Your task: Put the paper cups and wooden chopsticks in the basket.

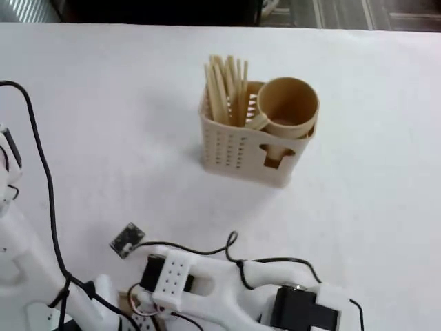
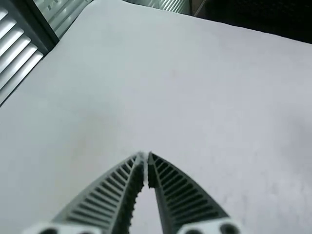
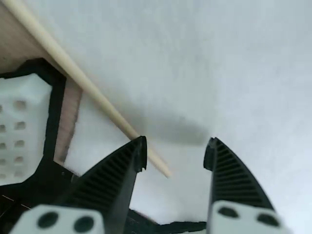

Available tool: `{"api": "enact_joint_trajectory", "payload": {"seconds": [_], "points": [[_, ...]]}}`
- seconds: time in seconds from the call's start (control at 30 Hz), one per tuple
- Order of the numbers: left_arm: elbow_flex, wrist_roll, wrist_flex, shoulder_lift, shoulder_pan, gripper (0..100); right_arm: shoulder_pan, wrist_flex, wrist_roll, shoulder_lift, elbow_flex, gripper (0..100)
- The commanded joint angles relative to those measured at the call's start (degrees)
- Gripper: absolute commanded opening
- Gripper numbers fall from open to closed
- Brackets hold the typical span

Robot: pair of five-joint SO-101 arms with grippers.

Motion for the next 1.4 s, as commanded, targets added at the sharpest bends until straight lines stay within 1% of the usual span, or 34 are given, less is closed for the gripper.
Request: {"api": "enact_joint_trajectory", "payload": {"seconds": [0.0, 0.17, 0.27, 0.33, 0.43, 0.63, 0.73, 0.87, 1.03, 1.17, 1.37], "points": [[0.0, -0.4, -1.1, -1.0, -0.2, 4, 0.2, -2.0, -0.4, 0.0, -1.7, 20.1], [0.0, -0.4, -1.1, -1.0, -0.2, 4, 7.3, -7.0, 0.4, 0.0, -1.6, 20.1], [0.0, -0.5, -1.1, -1.0, -0.2, 4, 11.8, -10.2, 3.1, -0.2, -1.6, 20.1], [0.0, -0.5, -1.1, -1.0, -0.4, 4, 13.6, -10.8, 4.1, -0.5, -1.8, 20.1], [0.1, -0.5, -1.1, -1.0, -0.5, 4, 14.0, -10.3, 4.3, -0.9, -1.7, 20.1], [0.1, -0.5, -1.1, -1.0, -0.5, 4, 8.7, -3.8, 3.7, -8.4, -0.9, 20.1], [0.1, -0.5, -1.1, -1.0, -0.5, 4, 5.8, -0.3, 1.1, -12.8, -0.9, 20.1], [0.1, -0.5, -1.1, -1.0, -0.4, 4, -0.9, 2.6, 0.1, -14.1, 0.4, 20.1], [0.1, -0.4, -1.1, -1.0, -0.3, 4, -6.1, 2.6, -1.8, -14.1, 2.5, 20.1], [0.1, -0.4, -1.1, -1.0, -0.3, 4, -6.5, 1.3, -1.8, -13.9, 3.2, 20.1], [0.1, -0.4, -1.0, -1.0, -0.3, 4, -6.3, -6.5, -2.0, -6.8, 7.2, 20.1]]}}
